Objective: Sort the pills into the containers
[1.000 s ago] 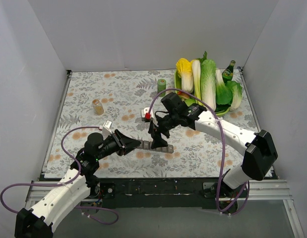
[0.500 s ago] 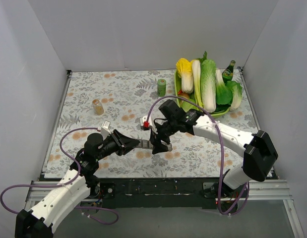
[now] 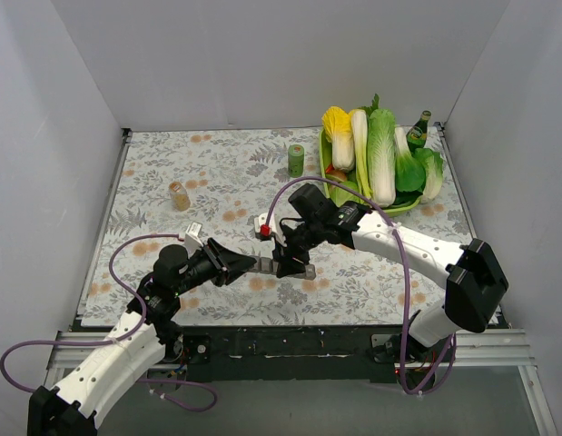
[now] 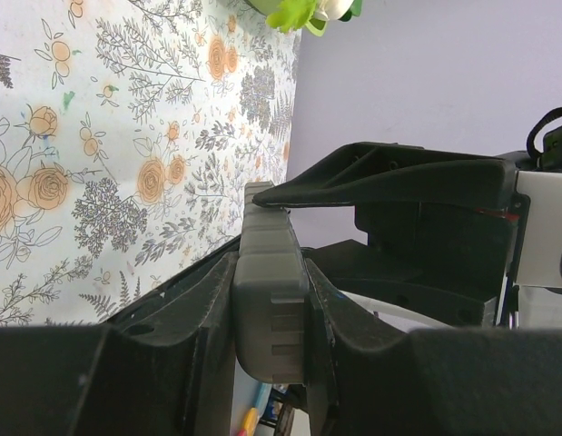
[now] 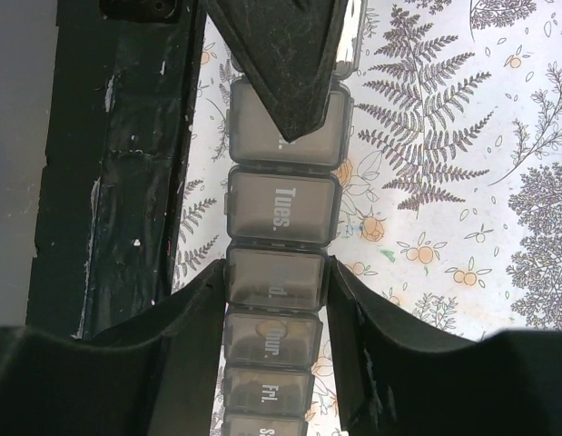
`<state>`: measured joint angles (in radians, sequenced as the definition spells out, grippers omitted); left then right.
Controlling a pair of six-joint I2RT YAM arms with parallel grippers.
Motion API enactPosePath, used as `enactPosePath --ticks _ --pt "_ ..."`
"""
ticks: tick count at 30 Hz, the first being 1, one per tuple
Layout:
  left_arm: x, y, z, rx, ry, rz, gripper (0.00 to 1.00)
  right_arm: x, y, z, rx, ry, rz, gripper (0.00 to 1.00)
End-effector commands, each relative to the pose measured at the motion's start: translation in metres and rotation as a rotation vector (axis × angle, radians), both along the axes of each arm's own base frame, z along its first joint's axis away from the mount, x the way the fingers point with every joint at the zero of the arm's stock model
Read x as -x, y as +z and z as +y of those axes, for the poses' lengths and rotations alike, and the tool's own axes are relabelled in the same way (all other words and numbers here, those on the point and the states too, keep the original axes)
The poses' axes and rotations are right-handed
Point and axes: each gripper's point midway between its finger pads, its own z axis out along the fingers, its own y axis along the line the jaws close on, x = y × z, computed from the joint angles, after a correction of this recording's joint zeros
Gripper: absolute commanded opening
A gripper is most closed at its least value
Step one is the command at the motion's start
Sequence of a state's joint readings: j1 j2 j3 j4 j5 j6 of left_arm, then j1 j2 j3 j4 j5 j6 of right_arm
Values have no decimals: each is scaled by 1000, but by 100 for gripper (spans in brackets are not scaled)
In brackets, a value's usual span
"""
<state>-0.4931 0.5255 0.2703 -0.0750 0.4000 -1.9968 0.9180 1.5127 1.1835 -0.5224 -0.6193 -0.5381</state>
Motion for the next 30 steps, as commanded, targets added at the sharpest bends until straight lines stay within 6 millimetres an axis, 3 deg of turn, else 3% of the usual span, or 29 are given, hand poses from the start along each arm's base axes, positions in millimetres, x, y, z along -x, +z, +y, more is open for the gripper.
enactPosePath --ticks 1,8,17,22,27,30 --pt "-4 8 2 27 36 14 0 1 16 10 -47 15 4 34" --pt "-2 -7 5 -138 -32 -88 0 22 19 10 -73 71 107 29" --pt "-4 -20 13 -293 -56 -119 0 23 22 9 -97 66 188 29" --pt "0 -18 9 -278 -96 -134 0 4 30 5 -128 -1 249 34" --pt "6 -17 4 -255 -135 -136 0 -31 38 -7 -155 -113 217 49" --pt "9 -18 2 -228 -150 -123 0 -42 40 -11 -156 -160 179 57"
